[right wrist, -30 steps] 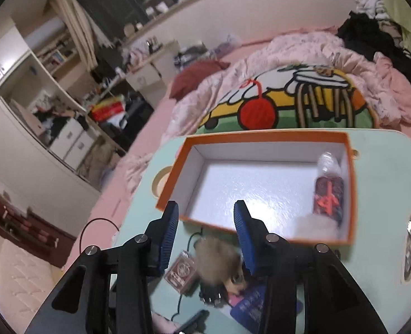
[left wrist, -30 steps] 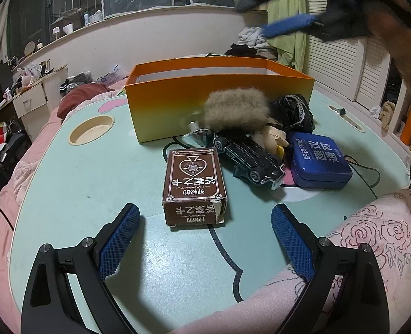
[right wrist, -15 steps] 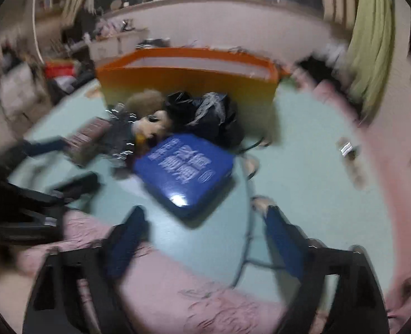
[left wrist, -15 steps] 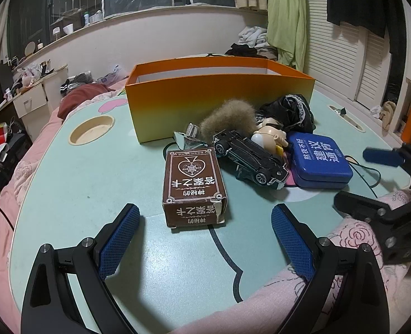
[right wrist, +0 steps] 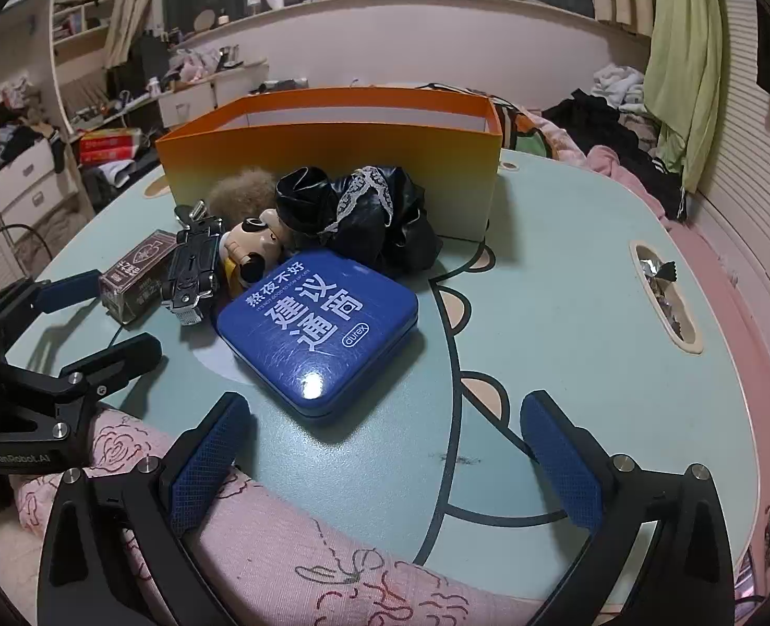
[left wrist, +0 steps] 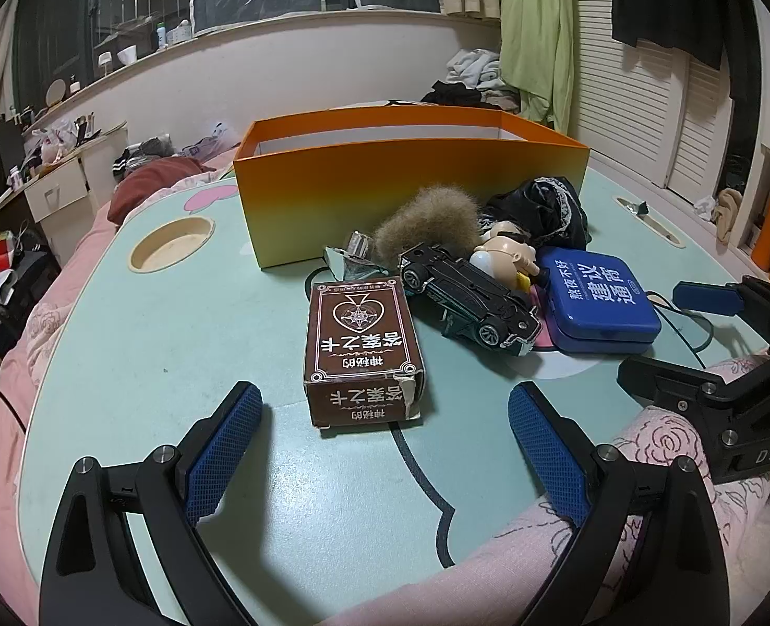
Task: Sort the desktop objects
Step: 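Reach the left gripper into the box and grasp the red-wrapped bottle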
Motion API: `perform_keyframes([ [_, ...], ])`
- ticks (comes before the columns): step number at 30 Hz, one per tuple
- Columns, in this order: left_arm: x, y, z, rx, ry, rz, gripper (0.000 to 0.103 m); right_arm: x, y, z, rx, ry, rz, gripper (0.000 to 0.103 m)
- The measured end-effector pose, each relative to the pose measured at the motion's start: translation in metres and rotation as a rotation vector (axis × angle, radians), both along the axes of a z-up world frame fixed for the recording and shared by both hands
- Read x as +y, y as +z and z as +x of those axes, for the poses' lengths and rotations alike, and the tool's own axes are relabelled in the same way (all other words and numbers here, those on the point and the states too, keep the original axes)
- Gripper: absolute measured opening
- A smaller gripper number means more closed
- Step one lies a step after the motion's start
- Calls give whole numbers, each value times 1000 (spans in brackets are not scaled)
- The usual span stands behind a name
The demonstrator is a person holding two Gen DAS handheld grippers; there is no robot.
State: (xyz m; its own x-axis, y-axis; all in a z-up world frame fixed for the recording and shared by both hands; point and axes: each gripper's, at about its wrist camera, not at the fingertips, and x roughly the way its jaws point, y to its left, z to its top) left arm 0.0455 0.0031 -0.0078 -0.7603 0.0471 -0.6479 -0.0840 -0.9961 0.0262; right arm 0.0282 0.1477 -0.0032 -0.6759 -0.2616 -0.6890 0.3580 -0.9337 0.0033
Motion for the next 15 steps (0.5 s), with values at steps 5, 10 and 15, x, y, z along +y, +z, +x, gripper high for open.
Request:
perform_keyframes([
  [5, 0, 0, 0, 0, 0, 0, 95, 0, 1, -1, -1, 0, 0, 103],
  [10, 2, 2, -2, -25, -21, -1, 95, -2, -1, -1, -1, 2, -2, 103],
  [15, 3, 51, -3, 47, -59, 55, 81, -2, -1, -1, -2, 3, -5, 103],
])
